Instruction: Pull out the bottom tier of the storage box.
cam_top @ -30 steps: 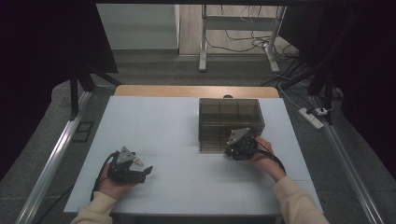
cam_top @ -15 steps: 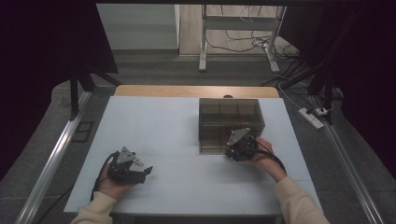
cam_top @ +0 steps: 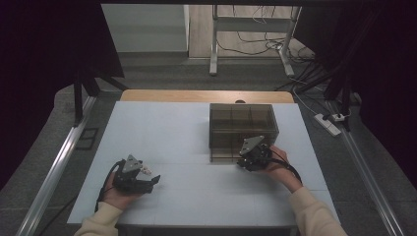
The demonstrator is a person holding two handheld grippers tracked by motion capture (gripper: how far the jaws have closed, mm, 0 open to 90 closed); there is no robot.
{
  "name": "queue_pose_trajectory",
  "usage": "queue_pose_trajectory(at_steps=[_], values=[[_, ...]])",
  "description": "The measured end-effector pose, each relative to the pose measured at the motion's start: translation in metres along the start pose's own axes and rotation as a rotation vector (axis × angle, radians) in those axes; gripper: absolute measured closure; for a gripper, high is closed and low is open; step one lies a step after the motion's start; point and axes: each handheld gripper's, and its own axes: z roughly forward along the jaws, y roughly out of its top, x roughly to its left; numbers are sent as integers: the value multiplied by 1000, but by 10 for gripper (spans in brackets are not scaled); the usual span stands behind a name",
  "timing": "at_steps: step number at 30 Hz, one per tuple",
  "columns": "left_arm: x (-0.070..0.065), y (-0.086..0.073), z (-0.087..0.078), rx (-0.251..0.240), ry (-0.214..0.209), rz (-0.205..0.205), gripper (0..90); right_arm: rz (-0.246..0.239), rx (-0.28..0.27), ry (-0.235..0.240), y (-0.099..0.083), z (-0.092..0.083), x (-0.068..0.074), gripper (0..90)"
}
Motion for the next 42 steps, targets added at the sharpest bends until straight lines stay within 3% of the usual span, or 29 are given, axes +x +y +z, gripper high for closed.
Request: queue_pose_trajectory(at_steps=[42], values=[[0, 0, 0, 1, 2, -2, 105, 8, -5, 52, -1, -5, 13, 657]])
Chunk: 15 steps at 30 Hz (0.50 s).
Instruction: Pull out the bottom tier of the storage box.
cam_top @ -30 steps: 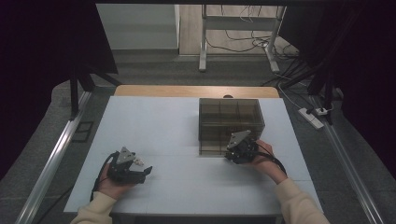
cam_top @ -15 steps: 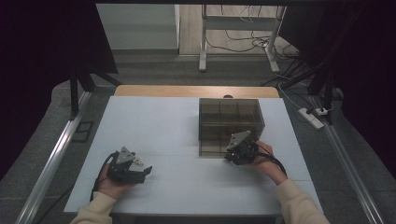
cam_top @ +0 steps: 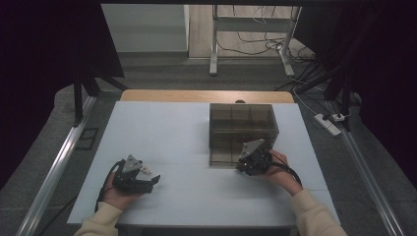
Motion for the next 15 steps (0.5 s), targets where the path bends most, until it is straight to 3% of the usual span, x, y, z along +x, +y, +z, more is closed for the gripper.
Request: queue_pose_trajectory(at_steps=[15], values=[[0, 0, 0, 0, -1, 1, 105, -12, 7, 17, -2, -2, 3, 660]])
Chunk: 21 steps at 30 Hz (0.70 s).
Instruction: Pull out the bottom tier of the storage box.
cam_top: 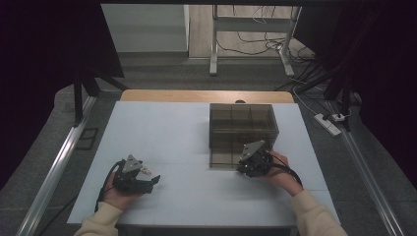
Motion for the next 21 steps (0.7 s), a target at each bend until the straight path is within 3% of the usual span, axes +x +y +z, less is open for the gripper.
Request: queue_pose_trajectory(at_steps=[16, 21], values=[[0, 0, 0, 0, -2, 1, 105, -7, -1, -7, 0, 1, 1, 659], [0, 0, 0, 0, -1, 1, 106, 31, -51, -7, 0, -3, 0, 573]])
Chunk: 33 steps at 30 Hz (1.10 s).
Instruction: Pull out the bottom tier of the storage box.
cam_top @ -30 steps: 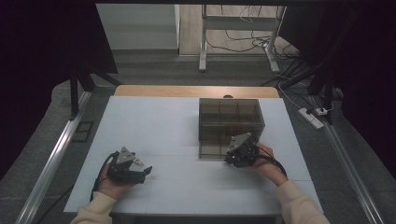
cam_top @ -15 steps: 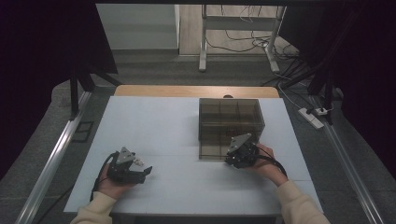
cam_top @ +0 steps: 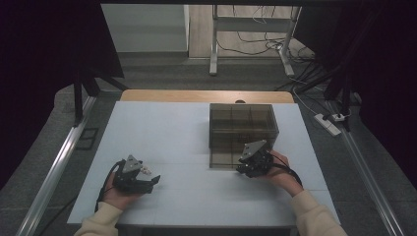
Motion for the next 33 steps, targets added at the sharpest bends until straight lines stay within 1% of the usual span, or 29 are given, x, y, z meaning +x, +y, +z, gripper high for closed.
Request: queue_pose_trajectory(at_steps=[3, 5, 10, 11, 13, 14, 19, 24, 25, 29, 33], values=[[0, 0, 0, -1, 0, 0, 105, 26, -27, 0, -1, -3, -2, 530], [0, 0, 0, 0, 0, 0, 106, 43, -39, -15, -2, -4, -3, 505], [0, 0, 0, -1, 1, -1, 105, 67, -62, -39, -3, -4, -3, 442], [0, 0, 0, -1, 1, -1, 105, 74, -75, -46, -3, -4, -3, 434], [0, 0, 0, -1, 1, -1, 105, 77, -83, -53, -3, -5, -3, 410], [0, 0, 0, -1, 1, -1, 105, 88, -95, -60, -4, -5, -3, 401], [0, 0, -1, -1, 2, -2, 105, 117, -123, -62, -5, -6, -3, 389], [0, 0, 0, -3, 0, 0, 105, 142, -147, -62, -10, -6, 1, 378], [0, 0, -1, -3, -1, 1, 106, 140, -151, -67, -11, -6, 1, 377], [0, 0, -1, -3, 0, -1, 106, 158, -176, -88, -15, -10, 5, 374], [0, 0, -1, -4, -2, -2, 105, 180, -221, -113, -20, -13, 8, 374]])
